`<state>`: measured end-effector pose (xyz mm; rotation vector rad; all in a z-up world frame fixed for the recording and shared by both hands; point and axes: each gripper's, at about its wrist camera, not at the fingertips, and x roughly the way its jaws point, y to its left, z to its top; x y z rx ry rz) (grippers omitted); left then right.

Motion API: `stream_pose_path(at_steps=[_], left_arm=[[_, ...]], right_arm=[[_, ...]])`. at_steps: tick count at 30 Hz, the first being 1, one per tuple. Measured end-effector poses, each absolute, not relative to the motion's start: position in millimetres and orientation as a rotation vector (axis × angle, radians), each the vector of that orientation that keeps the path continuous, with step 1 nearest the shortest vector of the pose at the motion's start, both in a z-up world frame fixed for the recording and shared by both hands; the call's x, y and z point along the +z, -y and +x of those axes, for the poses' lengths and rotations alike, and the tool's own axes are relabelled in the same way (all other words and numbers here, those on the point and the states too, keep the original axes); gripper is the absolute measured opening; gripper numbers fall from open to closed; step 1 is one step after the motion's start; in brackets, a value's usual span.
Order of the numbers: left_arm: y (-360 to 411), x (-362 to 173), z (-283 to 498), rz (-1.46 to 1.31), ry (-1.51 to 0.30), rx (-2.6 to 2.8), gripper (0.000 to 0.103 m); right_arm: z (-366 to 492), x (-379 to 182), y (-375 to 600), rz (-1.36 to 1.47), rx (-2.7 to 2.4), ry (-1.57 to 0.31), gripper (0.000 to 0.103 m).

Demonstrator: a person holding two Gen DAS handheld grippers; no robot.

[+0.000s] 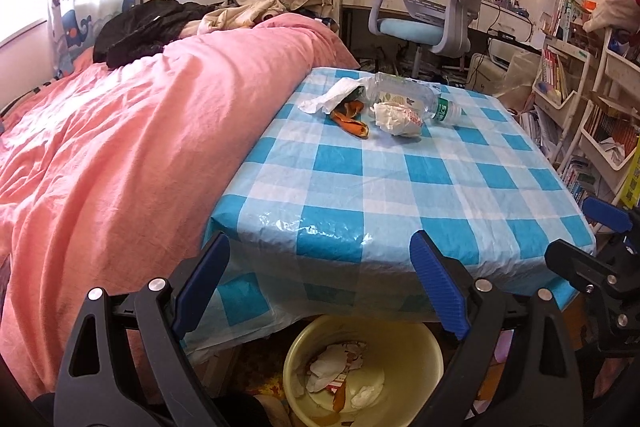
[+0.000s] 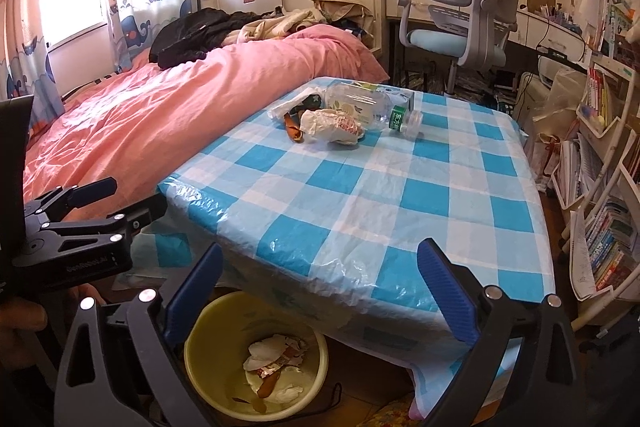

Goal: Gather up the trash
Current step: 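Move both open tools back over the table toward the remaining trash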

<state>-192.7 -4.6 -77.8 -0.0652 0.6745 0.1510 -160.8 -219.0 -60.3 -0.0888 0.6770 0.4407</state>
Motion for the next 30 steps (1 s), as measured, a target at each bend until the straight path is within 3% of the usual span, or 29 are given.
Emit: stream_pose_path(at_steps=[20,30], left_arm=[[-4,-74,-178,-0.145,-0.668,0.131,0.089],[-23,-71,-125,-0.230,-0.682,0.177,0.089]], right_arm=[[-148,-57,223,-0.034,0.363,-0.642,0.094],[-126,-65,220,0.030,0.342,-0.673,0.095]])
